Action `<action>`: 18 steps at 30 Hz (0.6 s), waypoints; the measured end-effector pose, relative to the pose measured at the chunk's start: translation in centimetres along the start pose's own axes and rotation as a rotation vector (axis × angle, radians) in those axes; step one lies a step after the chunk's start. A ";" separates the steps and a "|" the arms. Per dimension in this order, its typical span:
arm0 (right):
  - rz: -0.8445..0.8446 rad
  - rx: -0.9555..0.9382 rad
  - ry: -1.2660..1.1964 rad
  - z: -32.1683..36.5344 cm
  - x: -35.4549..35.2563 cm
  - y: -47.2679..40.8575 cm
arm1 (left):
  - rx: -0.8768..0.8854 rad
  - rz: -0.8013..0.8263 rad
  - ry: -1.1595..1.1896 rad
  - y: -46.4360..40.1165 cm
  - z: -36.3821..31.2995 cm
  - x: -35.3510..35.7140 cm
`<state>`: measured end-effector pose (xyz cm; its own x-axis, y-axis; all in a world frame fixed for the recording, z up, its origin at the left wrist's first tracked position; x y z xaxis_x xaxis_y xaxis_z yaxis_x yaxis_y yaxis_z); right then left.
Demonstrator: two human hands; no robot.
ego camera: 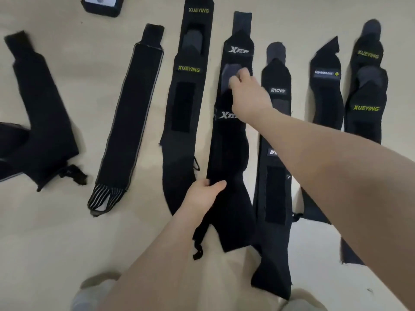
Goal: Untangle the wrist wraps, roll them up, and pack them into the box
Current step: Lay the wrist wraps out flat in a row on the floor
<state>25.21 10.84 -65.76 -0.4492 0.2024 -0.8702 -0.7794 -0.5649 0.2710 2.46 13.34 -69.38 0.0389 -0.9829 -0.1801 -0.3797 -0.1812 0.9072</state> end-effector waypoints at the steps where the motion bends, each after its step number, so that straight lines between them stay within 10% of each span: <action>1: -0.038 -0.031 -0.116 0.2 0.4 1.7 | 0.022 -0.017 -0.039 -0.1 0.2 0.0; 8: 0.000 0.394 -0.633 -3.2 5.3 16.9 | 0.013 -0.062 -0.053 0.7 1.6 0.1; 13: 0.331 0.617 -0.751 -3.9 6.1 23.3 | 0.001 0.082 -0.007 3.0 2.5 1.5; 18: 0.446 0.769 -1.456 -0.8 7.4 25.1 | 0.000 0.055 0.254 4.6 3.3 1.3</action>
<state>2.69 -2.45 -65.78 -0.3324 0.9032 0.2715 -0.3108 -0.3767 0.8726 -2.24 11.37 -66.67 0.2491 -0.9680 -0.0287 -0.3879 -0.1269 0.9129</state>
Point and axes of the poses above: each hand's wrist, its own y-axis away from the middle knuckle, its own x-axis out of the palm, z = x × y, the point moved 4 cm from there along -y, towards the middle knuckle, and after that the axes turned 14 degrees about -y, right-handed, at the moved point
